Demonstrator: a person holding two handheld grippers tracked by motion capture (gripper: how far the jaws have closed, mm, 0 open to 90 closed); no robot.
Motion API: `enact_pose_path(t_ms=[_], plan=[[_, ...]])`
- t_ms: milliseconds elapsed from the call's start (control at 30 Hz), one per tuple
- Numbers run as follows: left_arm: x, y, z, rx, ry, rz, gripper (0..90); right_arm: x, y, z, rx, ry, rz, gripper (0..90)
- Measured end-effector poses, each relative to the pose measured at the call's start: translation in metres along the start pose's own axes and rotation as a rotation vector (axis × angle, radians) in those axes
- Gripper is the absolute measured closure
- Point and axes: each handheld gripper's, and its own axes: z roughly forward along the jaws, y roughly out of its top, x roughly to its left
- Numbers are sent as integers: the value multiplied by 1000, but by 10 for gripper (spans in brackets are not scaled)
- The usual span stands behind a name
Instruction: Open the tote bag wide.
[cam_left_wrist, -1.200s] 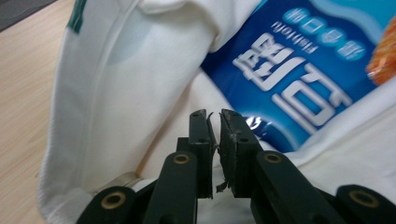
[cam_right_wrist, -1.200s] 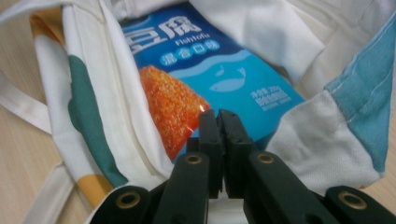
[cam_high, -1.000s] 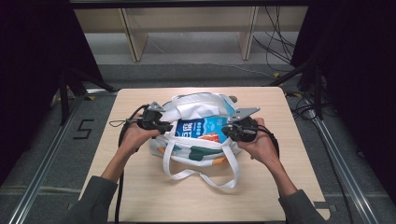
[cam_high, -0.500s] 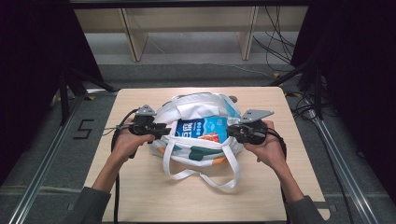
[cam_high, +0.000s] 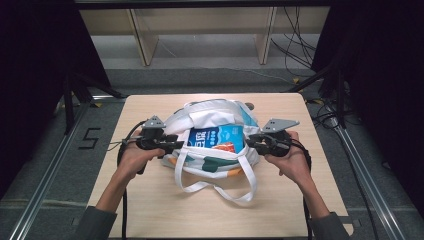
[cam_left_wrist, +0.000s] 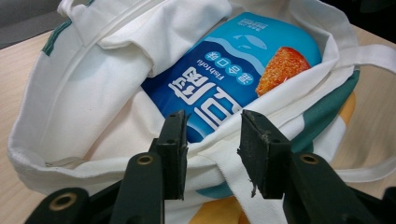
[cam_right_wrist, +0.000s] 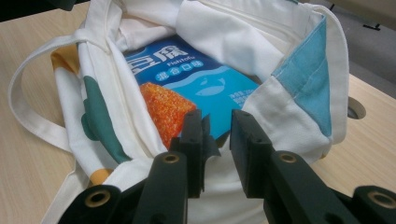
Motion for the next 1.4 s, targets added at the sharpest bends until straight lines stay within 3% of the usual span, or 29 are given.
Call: enact_pose_path(t_ms=[300,467,500,633,767,867,933,967,1067,1167,1200,1300,1333,1400], plan=[[-5,-4,-10,-14,-9,1,533,-2,-6,-6,0,-13,8,705],[-5,-10,-15,-55,-23,-13,476,-2,-11,-11,-7,-36,18,620],[-5,-12,-16,-68,-41,-19,464,-1,-11,-12,-18,-36,12,598],[-10,-18,-17,-61,-31,-9,411,2,-14,-17,-22,-50,8,531],[-13,-19,-19,-55,-31,-5,358,3,-18,-20,-29,-63,35,485],[-13,-20,-21,-59,-32,5,344,4,-22,-19,-45,-71,53,466],[-15,-21,-21,-58,-24,-7,328,2,-23,-21,-22,-62,42,455],[-17,-22,-22,-58,-20,-11,321,4,-24,-22,-16,-58,59,450],[-19,-24,-24,-51,-25,-6,311,2,-27,-23,-34,-73,43,432],[-23,-28,-26,-50,-29,0,302,4,-30,-26,-36,-76,81,417],[-24,-29,-26,-54,-24,-3,299,2,-31,-27,-41,-78,61,411],[-29,-32,-29,-61,-26,8,297,5,-35,-30,-35,-82,84,395],[-32,-33,-30,-69,-30,7,296,4,-36,-30,-44,-85,69,390],[-35,-34,-33,-70,-33,10,287,8,-39,-33,-25,-75,109,385]])
